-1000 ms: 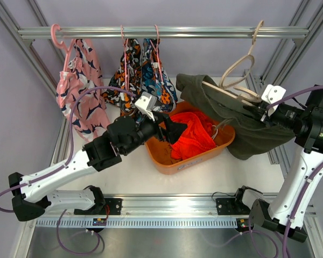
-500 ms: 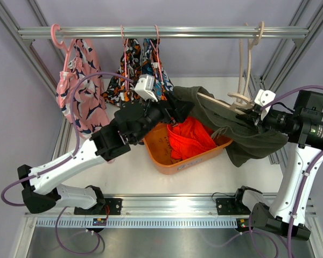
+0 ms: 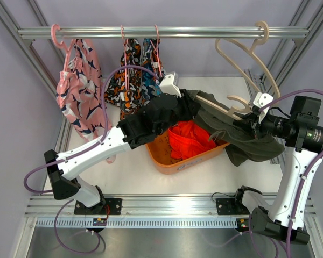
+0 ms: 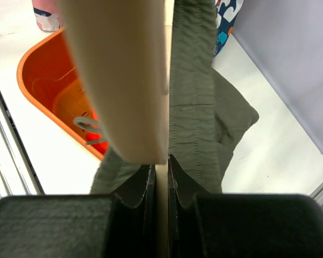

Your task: Remove the shorts from the hanger

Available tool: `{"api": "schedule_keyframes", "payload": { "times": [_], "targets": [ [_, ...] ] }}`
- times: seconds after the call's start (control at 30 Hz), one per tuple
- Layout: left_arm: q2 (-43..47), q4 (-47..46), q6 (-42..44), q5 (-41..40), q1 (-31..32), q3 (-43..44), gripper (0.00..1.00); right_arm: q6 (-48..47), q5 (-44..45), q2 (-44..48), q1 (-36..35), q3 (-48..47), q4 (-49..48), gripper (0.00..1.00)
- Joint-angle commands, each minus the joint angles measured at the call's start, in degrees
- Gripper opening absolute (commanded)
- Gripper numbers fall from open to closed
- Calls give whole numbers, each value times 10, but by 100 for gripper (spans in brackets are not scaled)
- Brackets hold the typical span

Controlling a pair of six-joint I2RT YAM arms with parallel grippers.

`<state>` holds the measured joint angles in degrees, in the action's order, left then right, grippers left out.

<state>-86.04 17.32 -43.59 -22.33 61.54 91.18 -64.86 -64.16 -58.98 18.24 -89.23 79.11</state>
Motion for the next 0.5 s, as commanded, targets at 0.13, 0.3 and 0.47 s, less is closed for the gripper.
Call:
{"api": "schedule_keyframes", "payload": {
  "times": [0.13,0.3,0.47],
  "targets": [
    [18,40,47,-120,-4,32,2,-19,-20,10,-5,-4,83,0],
    [54,56,101,-179,-28,40,0,-118,25,11,-5,12,141,0],
    [97,100,106,-165,-116,23,0,-145,41,20,-5,41,148,0]
  ]
}}
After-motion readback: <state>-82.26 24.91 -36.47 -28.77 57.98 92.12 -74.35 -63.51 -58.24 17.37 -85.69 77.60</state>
